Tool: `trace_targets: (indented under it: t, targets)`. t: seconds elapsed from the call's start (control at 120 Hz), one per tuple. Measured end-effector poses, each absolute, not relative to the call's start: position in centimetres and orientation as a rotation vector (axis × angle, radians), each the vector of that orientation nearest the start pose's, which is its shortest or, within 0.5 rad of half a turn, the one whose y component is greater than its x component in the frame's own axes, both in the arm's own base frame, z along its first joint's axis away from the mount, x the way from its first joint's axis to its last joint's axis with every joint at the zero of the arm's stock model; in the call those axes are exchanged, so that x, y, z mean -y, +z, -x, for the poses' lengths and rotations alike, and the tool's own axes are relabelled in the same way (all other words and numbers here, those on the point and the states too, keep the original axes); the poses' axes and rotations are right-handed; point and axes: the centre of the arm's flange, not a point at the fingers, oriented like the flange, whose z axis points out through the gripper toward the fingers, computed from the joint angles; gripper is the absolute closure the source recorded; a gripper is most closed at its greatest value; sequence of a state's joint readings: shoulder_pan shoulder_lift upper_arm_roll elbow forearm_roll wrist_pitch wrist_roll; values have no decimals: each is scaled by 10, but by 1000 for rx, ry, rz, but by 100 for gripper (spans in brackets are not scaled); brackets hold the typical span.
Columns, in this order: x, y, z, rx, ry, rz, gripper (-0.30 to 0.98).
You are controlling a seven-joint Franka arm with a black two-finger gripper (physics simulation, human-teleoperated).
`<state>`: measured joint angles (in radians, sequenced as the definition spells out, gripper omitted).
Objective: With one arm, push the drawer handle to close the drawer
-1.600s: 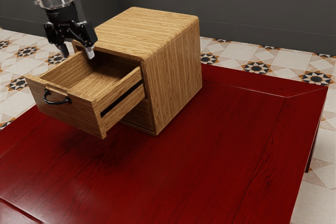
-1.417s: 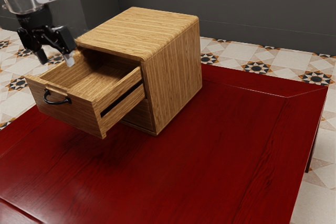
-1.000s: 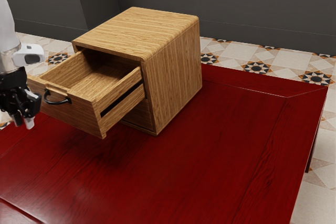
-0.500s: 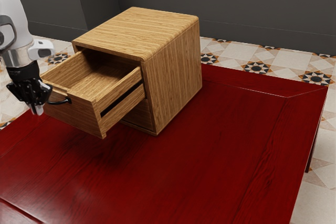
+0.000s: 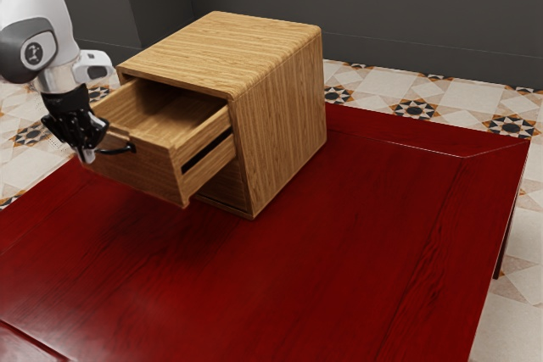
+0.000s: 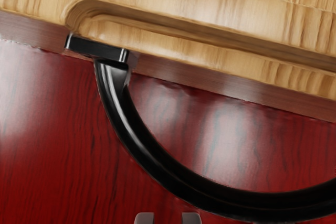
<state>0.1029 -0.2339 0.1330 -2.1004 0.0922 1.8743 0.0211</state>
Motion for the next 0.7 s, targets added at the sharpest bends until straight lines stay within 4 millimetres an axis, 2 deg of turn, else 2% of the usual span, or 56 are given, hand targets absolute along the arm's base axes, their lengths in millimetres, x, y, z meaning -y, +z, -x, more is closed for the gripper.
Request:
trace_targets:
  t: [0.433,0.7]
  targets:
    - [-104,513,-547,180,-107,3084,70]
    - [-100,515,-592,147,-176,3085,68]
